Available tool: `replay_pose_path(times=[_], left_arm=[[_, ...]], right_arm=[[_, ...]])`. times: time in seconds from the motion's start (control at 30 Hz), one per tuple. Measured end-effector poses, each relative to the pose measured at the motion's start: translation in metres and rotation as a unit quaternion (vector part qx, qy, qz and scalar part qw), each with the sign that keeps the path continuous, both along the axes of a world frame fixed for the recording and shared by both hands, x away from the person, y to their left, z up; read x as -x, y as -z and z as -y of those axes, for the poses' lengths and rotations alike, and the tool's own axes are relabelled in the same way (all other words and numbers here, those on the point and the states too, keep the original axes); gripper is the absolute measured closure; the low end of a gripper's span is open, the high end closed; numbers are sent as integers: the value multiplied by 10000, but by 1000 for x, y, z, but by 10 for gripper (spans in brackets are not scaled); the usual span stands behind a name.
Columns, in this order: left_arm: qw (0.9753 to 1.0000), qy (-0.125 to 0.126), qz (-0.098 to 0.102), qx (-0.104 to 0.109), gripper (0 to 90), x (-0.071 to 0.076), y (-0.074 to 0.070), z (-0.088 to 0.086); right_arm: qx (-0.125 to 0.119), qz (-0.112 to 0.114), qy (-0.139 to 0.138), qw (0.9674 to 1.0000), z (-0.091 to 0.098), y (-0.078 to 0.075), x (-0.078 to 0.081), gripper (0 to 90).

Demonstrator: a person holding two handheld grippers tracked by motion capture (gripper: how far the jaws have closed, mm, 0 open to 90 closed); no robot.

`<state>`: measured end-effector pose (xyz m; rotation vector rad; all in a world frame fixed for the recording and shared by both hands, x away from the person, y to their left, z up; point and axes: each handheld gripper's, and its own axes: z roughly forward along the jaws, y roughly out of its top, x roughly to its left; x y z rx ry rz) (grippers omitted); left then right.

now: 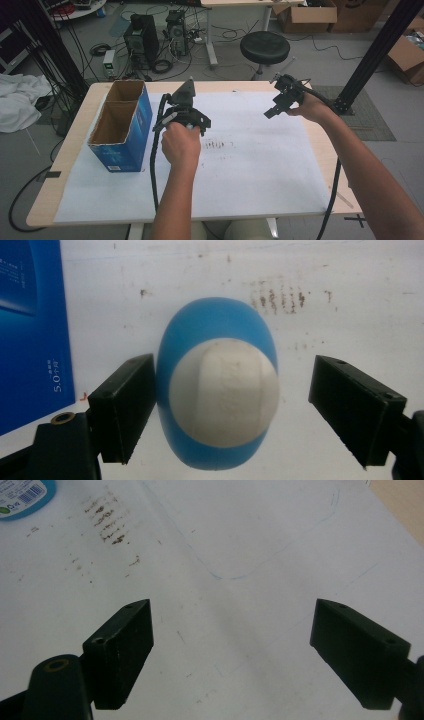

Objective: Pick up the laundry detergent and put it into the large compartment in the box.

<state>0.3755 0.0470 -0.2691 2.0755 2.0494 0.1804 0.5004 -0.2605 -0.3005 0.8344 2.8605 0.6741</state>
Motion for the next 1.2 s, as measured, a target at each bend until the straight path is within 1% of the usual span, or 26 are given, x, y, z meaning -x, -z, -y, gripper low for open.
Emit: replay_pose_path(times=[0.1,0.17,0.37,0.47,0.53,0.67,0.9,0.97,1.2], left_arm=[[10000,-21,-37,8,201,-1,5,-2],[10000,-42,-40,-41,202,-1,9,-2],[9999,-59,-118,-42,202,-1,18,-2],[9999,-87,-125,-39,202,-1,20,-3],[9999,-77,-128,-86,205,-1,21,-3],[9998,-56,-134,-113,208,-2,23,-2],[9998,-96,-95,-109,254,-3,23,-2],[9998,-102,-110,-124,269,-3,23,-3],[9998,-108,-132,-123,271,-4,24,-4]], right_arm=[[3,3,-22,10000,-1,0,0,172],[-9,6,-20,10000,-1,0,0,172],[-15,22,-58,10000,-3,0,2,171],[-23,26,-61,10000,-2,0,2,171],[-50,33,-60,10000,-1,0,2,171],[-55,6,-54,10000,0,3,2,171],[-71,-12,-34,10000,1,4,2,173],[-73,-4,-51,10000,2,4,1,173],[-77,-16,-53,10000,2,5,1,173]])
